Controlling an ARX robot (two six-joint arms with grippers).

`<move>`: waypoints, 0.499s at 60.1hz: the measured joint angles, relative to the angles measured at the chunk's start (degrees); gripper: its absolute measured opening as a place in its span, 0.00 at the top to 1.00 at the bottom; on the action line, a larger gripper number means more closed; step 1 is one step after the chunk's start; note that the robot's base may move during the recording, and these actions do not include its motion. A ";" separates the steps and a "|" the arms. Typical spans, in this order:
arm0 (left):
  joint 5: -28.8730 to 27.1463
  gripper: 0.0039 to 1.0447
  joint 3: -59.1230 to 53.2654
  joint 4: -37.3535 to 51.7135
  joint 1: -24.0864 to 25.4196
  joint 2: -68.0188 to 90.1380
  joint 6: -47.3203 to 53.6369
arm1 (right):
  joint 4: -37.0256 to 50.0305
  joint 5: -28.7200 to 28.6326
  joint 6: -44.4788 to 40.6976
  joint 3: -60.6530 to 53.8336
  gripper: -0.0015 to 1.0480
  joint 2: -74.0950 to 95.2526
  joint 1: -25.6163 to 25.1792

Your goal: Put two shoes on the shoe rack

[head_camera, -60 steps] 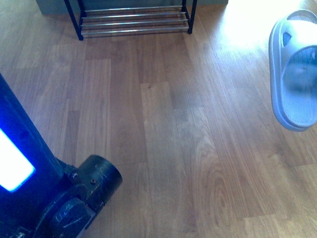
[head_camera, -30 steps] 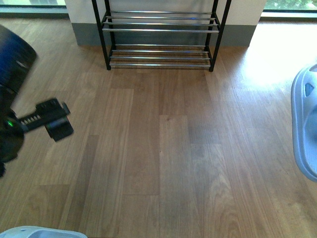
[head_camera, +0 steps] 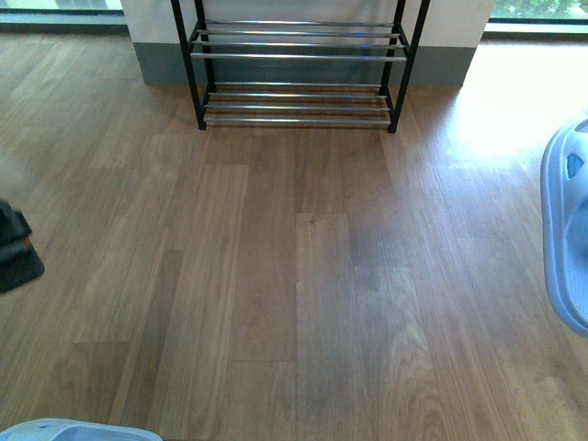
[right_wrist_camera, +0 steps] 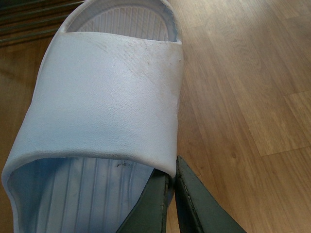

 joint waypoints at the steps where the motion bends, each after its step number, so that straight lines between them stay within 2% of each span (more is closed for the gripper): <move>1: 0.42 0.09 -0.20 2.01 0.20 3.37 -0.44 | 0.00 0.02 0.00 0.00 0.98 0.00 0.00; 6: 1.40 0.09 -0.17 8.24 1.46 14.38 0.20 | 0.00 0.02 -0.02 0.00 0.98 0.00 0.00; 13: 1.53 0.09 2.32 13.62 4.72 27.87 6.10 | 0.00 0.02 -0.02 0.00 0.98 0.00 0.00; 30: 1.88 0.09 8.24 16.46 7.52 43.74 8.52 | 0.00 0.04 0.00 0.00 0.98 0.00 0.00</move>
